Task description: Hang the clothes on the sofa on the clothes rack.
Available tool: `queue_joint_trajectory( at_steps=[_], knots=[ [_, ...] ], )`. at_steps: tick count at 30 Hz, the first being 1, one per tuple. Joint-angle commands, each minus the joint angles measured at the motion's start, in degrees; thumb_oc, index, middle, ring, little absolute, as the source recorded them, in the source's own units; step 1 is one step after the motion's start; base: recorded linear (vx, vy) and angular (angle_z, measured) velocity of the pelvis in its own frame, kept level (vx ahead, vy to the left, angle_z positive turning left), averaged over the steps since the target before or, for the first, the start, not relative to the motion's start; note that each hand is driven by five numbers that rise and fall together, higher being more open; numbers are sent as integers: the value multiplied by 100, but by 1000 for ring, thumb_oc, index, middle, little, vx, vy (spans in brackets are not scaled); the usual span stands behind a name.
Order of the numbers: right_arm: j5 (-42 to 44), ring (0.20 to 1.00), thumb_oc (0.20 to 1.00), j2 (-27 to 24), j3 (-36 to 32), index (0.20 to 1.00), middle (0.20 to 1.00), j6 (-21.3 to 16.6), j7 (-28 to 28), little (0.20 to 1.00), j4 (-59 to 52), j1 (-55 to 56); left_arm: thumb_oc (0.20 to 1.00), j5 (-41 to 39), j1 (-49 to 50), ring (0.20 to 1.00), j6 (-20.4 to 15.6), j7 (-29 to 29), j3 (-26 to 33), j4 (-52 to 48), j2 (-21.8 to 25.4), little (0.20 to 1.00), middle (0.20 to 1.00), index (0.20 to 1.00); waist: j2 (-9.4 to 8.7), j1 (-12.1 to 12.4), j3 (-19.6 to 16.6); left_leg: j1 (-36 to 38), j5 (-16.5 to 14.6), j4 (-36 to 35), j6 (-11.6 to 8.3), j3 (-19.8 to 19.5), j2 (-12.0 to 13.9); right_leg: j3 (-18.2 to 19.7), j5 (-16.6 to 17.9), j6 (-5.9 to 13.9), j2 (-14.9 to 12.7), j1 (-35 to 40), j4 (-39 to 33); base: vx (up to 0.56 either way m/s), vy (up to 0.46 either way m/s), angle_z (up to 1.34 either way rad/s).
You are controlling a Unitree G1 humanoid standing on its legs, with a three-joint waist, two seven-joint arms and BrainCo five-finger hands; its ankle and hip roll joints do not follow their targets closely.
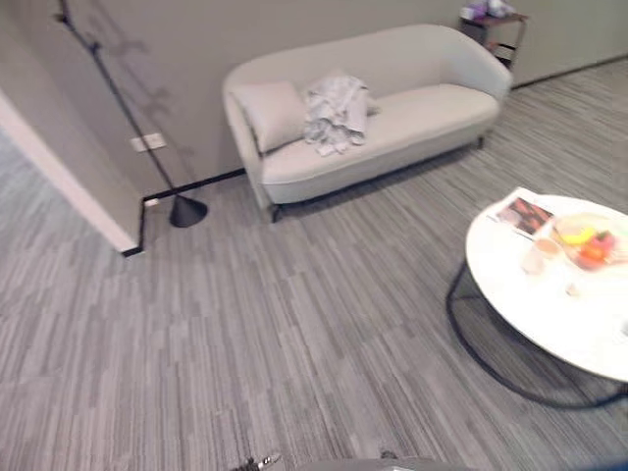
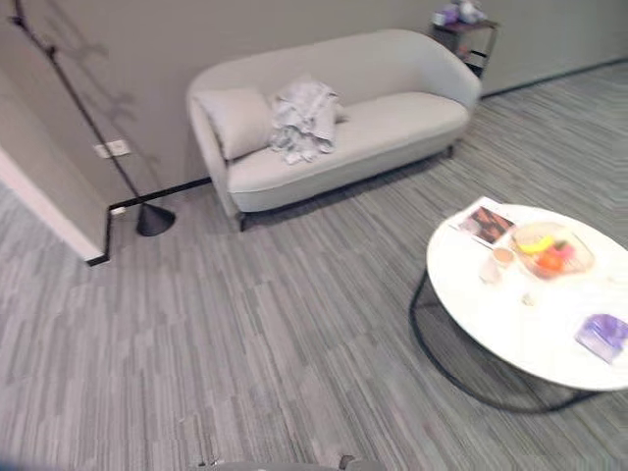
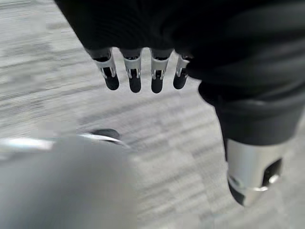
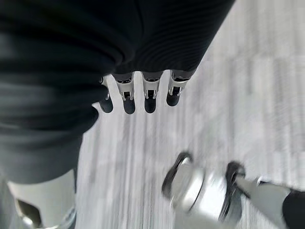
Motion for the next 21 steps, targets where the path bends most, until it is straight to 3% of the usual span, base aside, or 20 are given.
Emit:
queue_joint_trajectory(
  at_steps=[1, 21],
  knots=[
    [-149, 1000, 1000, -50, 15, 1000, 1000, 30, -43, 1000, 434, -167, 1000, -8, -212, 1000, -83, -116, 86, 92, -522, 1000, 1000, 1000, -135, -176, 15, 260, 22, -298, -139, 28, 43, 45, 915, 529, -371, 967, -1469, -10, -7, -3],
    [-1169, 1000, 1000, 150, 978, 1000, 1000, -142, 150, 1000, 46, -622, 1000, 397, -202, 1000, -114, -91, 185, 280, -376, 1000, 1000, 1000, -237, 145, -124, 344, 115, -298, -129, -299, 36, -241, 759, 414, -354, 1222, -1469, -2, -16, 9]
  ],
)
